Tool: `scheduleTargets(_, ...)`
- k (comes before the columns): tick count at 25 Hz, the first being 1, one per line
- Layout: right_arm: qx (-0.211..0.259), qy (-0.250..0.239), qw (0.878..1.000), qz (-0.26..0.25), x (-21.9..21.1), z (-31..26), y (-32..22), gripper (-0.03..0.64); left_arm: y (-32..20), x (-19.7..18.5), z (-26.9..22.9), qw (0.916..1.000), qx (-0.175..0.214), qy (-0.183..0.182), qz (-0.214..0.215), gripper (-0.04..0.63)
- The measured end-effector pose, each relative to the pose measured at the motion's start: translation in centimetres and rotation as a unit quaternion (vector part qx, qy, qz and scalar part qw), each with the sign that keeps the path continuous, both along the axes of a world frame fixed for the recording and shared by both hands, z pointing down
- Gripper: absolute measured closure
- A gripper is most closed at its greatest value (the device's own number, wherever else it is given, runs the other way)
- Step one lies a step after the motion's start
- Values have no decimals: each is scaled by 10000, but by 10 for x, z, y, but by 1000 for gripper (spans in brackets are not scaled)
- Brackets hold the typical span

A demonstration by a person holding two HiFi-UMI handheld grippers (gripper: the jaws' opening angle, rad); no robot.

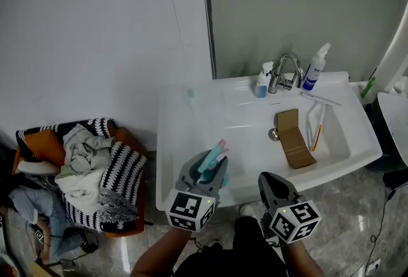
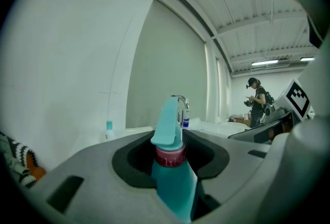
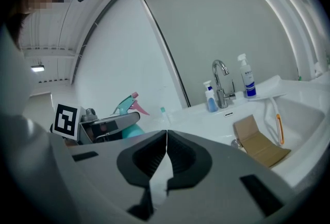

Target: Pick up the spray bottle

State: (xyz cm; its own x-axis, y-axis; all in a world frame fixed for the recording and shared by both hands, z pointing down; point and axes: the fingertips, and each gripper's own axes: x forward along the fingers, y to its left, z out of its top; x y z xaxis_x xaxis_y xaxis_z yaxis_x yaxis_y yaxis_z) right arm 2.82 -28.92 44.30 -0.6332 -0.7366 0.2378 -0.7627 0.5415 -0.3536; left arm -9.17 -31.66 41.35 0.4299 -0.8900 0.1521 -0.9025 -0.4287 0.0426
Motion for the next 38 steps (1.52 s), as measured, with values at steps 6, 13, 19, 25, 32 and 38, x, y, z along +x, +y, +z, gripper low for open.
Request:
scheduleTargets(6, 55, 24, 10000, -41, -12, -3, 30, 609, 34, -13, -2, 10000, 47, -1, -6, 448)
scheduleTargets(13, 105, 32, 9999, -107, -25, -5, 53, 609, 65, -29, 2, 10000, -17, 30, -9, 448)
scheduleTargets(19, 208, 38, 9997, -138, -39, -9, 73, 611, 91, -43, 3, 10000, -60, 17, -45, 448)
scheduleTargets(25, 308, 79, 9993, -187, -49, -11, 93, 611, 115, -47, 6, 9999, -111, 3, 0, 448)
scheduleTargets(32, 431, 110, 9989, -160, -56, -19, 112, 611, 137, -53, 6, 9999, -136, 39, 50, 448)
scheduleTargets(38, 500, 99, 9986, -139, -63, -23, 124, 611, 151, -62, 3, 9999, -95, 92, 42, 448)
